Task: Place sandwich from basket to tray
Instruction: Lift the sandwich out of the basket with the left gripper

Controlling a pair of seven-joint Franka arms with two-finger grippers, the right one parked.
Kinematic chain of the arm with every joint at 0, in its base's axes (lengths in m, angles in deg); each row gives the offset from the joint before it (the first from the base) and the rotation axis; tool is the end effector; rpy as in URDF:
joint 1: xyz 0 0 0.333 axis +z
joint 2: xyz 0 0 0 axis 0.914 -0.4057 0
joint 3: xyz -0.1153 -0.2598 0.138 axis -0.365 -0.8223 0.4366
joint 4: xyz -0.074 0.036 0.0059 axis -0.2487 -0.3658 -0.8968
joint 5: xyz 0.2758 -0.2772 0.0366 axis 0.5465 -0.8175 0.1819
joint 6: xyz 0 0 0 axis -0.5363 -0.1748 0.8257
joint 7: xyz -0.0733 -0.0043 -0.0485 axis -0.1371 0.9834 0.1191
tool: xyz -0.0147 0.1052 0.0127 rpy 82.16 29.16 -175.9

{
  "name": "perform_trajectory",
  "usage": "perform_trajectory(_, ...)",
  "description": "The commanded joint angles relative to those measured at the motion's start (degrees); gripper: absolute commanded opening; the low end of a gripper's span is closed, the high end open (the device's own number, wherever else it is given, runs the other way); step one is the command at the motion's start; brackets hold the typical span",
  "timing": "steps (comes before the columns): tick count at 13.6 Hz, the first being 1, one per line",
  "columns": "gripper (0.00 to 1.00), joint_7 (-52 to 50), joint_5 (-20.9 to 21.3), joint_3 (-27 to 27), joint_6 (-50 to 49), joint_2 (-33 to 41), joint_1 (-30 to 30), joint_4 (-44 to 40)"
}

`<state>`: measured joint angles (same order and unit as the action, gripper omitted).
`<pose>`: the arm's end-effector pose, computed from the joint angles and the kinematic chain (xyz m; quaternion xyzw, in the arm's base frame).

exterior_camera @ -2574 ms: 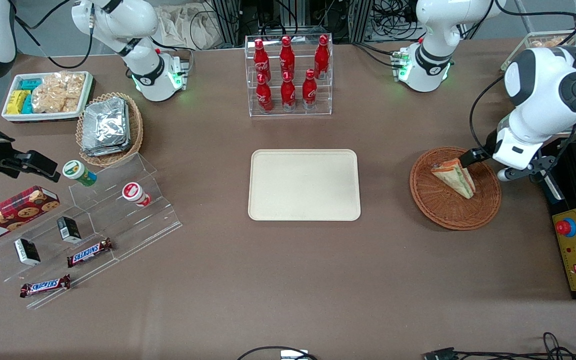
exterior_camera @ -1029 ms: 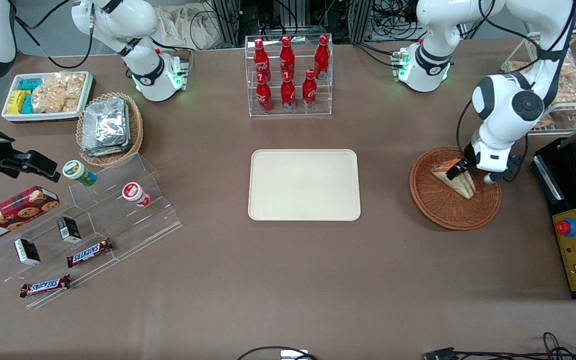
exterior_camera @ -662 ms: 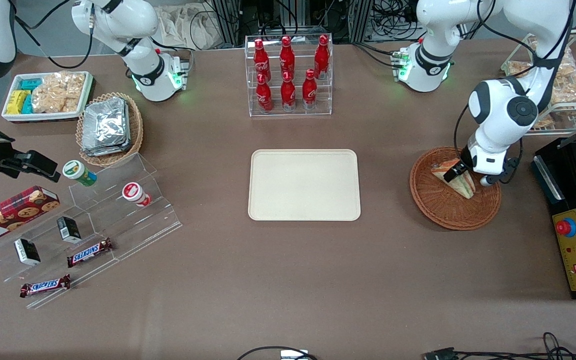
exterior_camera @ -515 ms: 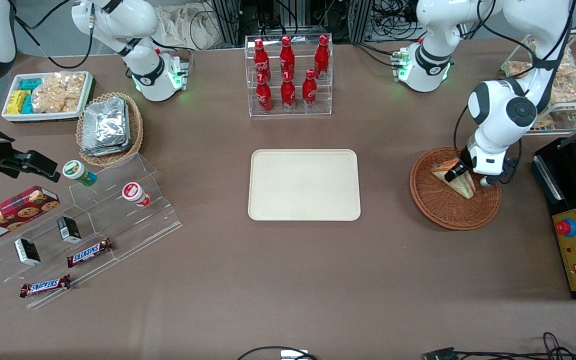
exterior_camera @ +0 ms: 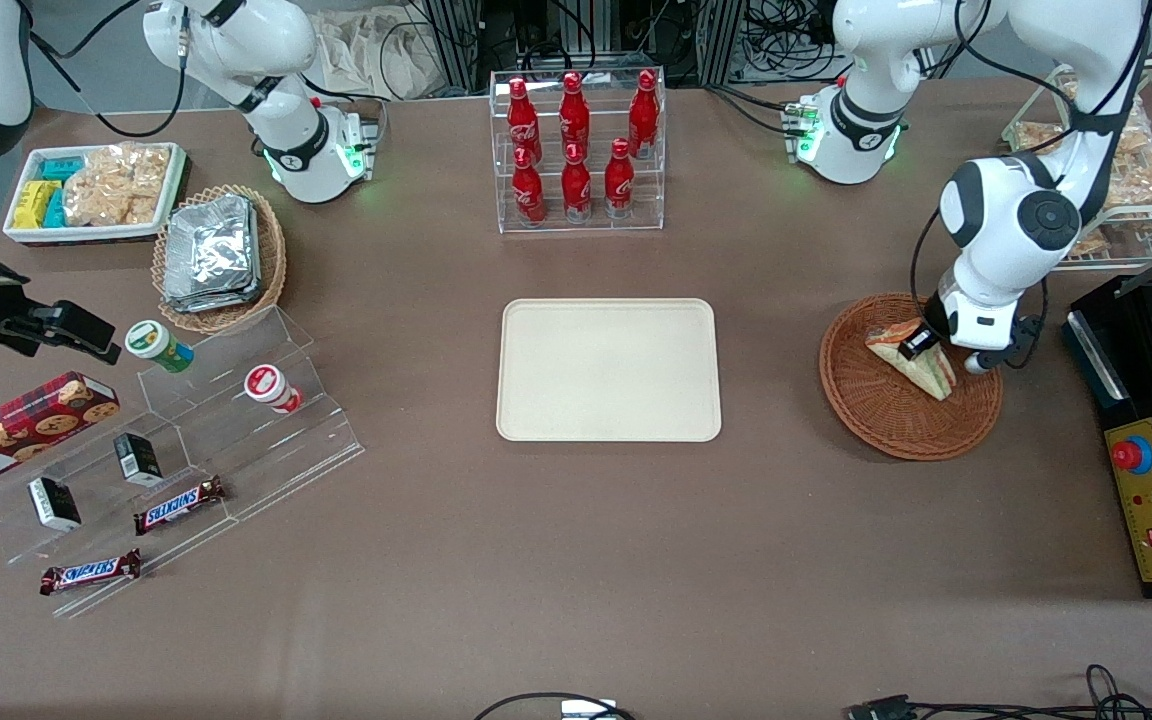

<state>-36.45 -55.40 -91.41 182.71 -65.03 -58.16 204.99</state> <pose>0.4459 0.0144 0.2556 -0.9596 -0.2806 -0.0210 0.0011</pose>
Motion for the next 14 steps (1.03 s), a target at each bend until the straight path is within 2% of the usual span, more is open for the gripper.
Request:
perform_trajectory(1, 0.0, 3.69, 1.82, -0.57, -6.66, 6.27, -0.17, -1.28)
perform_trajectory(4, 0.0, 6.7, 1.65, -3.37, -11.07, 6.63, -1.58, -5.14)
perform_trajectory(10, 0.0, 6.52, 1.29, -14.97, -20.99, 5.92, -1.67, -15.6)
perform_trajectory(14, 0.0, 6.44, 1.29, -22.53, -21.71, 3.65, -1.67, -19.21)
